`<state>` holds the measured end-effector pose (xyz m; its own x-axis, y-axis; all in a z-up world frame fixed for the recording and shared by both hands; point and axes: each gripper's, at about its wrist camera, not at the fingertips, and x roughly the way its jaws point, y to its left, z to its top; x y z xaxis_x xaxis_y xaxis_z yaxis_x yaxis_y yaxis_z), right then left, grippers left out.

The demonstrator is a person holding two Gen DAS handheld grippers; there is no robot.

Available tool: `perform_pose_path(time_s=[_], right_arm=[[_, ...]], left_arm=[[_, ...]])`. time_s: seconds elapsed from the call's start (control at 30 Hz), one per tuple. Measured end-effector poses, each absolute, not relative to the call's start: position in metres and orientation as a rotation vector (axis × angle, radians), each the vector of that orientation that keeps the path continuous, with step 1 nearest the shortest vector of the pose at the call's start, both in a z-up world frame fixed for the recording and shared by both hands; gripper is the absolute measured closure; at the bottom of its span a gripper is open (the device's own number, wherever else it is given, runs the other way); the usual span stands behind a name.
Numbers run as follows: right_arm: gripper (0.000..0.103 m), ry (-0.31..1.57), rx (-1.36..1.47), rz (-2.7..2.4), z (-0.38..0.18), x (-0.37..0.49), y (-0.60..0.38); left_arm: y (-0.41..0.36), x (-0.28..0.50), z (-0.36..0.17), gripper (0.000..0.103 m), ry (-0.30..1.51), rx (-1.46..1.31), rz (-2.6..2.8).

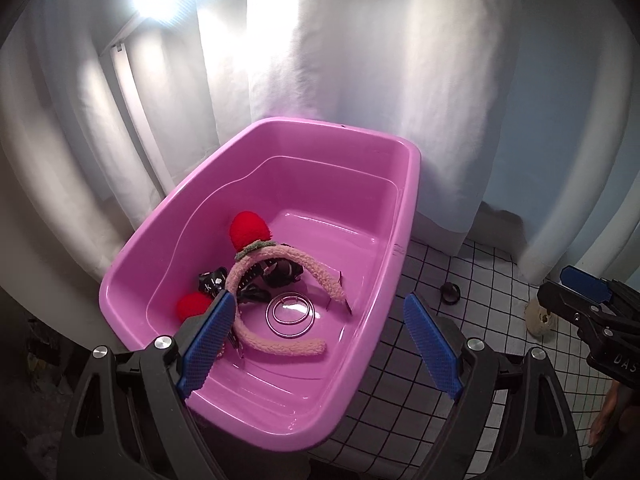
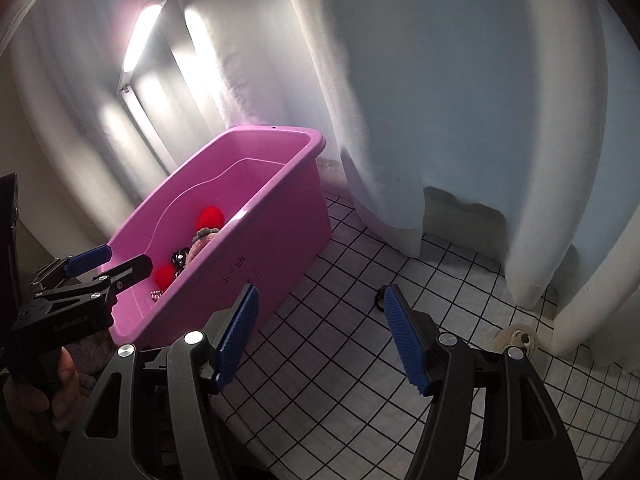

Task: Organize jewelry
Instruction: 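Move both tools back from the tub toward the table, then grasp the black hair tie with left tool while right tool grasps the beige sloth plush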

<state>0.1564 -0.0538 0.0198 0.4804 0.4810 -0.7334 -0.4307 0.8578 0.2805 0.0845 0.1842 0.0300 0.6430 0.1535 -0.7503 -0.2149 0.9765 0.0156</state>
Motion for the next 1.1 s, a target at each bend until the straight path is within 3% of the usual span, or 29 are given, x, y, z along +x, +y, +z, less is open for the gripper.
perform_pose_path(time_s=[0.6,1.1], right_arm=[[0.036,0.959,0.166,0.41,-0.013,0.111,-0.214],[0.035,1.021,0.147,0.438,-0.062,0.11,-0.263]], left_arm=[[0.057,0.066,0.032,0.011,0.839,-0.001,0.168],[0.001,0.072,-0.023,0.007,0.95,-0.021,0.185]])
